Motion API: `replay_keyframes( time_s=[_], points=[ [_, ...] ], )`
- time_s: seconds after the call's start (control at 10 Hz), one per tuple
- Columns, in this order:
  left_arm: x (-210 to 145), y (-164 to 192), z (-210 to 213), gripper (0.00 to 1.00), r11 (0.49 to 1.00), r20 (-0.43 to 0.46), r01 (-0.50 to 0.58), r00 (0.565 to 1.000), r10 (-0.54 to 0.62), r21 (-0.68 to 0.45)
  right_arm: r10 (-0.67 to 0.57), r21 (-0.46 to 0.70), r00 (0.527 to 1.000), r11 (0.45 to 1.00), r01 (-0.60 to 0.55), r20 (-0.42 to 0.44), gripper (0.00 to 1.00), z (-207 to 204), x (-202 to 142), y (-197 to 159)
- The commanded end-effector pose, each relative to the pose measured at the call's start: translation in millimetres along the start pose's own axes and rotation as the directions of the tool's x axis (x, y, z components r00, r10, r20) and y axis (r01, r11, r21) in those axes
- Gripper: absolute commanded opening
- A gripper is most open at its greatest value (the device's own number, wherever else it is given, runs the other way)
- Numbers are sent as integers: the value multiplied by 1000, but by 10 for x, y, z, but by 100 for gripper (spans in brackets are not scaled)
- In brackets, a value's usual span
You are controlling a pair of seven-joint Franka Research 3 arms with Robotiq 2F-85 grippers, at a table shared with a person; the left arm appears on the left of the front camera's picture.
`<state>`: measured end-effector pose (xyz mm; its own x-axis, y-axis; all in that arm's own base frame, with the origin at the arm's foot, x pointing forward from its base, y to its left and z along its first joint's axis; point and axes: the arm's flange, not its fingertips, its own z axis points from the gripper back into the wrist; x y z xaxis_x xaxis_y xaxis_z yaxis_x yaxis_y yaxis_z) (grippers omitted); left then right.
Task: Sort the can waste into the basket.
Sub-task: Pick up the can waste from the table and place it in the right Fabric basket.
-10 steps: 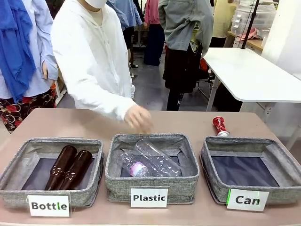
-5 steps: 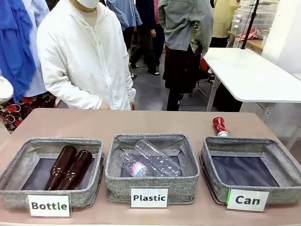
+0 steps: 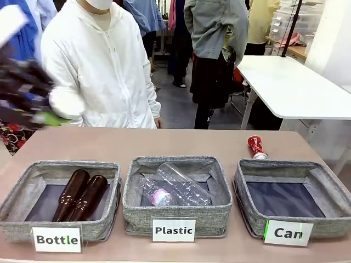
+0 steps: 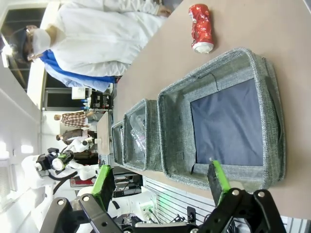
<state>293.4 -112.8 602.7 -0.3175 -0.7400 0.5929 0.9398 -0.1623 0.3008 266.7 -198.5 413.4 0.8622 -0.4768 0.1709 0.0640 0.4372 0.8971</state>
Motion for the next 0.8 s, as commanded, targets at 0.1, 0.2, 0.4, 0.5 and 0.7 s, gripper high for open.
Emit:
replay_keyframes(
  time_s=[0.1,0.2,0.4,0.5,0.7],
  points=[
    [858,286,-1110,34,998,35,-6,999,8,-57,25,31,1000,999,-26,19,100,-11,17,-10],
    [1201,363,-1479,34,994,58,26,998,-20,-102,25,31,1000,999,-26,19,100,-11,17,-10],
    [1737,492,-2180,34,986,80,56,996,-44,-158,25,31,1000,999,-26,19,100,-11,17,-10],
    [1896,554,-2466,34,981,96,61,994,-44,-183,25,31,1000,999,-26,19,100,-11,17,-10],
    [1782,312,-2380,34,982,102,71,993,-54,-173,25,31,1000,999,-26,19,100,-11,17,-10]
  ],
)
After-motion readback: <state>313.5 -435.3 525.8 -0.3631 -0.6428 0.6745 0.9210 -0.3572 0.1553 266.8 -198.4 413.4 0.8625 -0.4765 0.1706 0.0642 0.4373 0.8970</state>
